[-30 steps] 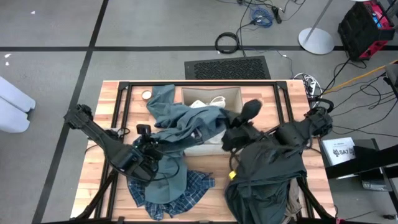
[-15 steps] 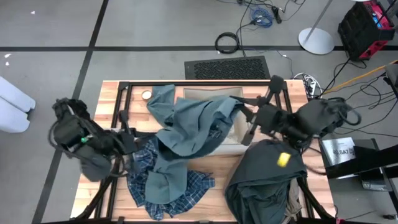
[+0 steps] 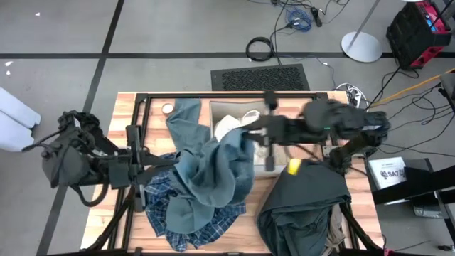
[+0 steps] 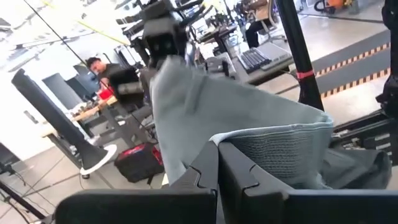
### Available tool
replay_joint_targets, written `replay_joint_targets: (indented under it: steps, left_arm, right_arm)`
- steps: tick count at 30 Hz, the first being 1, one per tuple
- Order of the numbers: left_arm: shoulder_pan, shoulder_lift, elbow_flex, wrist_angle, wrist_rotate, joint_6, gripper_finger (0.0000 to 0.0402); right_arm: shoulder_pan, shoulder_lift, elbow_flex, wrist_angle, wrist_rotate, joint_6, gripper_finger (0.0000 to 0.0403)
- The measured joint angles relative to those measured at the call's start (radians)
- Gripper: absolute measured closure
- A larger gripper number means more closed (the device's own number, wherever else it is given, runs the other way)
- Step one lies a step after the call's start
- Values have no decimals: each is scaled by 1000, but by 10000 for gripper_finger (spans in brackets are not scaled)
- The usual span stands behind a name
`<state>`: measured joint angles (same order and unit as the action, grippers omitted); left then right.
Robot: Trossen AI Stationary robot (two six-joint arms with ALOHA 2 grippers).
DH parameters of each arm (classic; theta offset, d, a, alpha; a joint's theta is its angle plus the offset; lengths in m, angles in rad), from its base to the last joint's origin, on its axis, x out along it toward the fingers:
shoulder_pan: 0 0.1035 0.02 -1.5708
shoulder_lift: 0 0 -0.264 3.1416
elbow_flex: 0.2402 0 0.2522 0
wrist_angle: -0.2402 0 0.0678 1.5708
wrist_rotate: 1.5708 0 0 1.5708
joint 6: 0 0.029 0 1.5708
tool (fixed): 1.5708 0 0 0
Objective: Sort clothes
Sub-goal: Put the green pants into the laundry organizer
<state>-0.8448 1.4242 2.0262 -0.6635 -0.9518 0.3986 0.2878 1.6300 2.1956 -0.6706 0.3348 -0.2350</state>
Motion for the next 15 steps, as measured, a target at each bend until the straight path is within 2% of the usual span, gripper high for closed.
replay_joint_targets:
  steps: [4,9,15]
  left_arm:
    - [0,7,0,-54,7,-68,401]
    - [0,19,0,-247,9,-262,401]
    - [-3,20,0,-308,15,-341,401]
  right_arm:
    - [-51,74,0,23,-130,14,400]
    - [-90,168,-1,100,-267,-7,389]
    - [-99,268,-1,190,-307,-118,368]
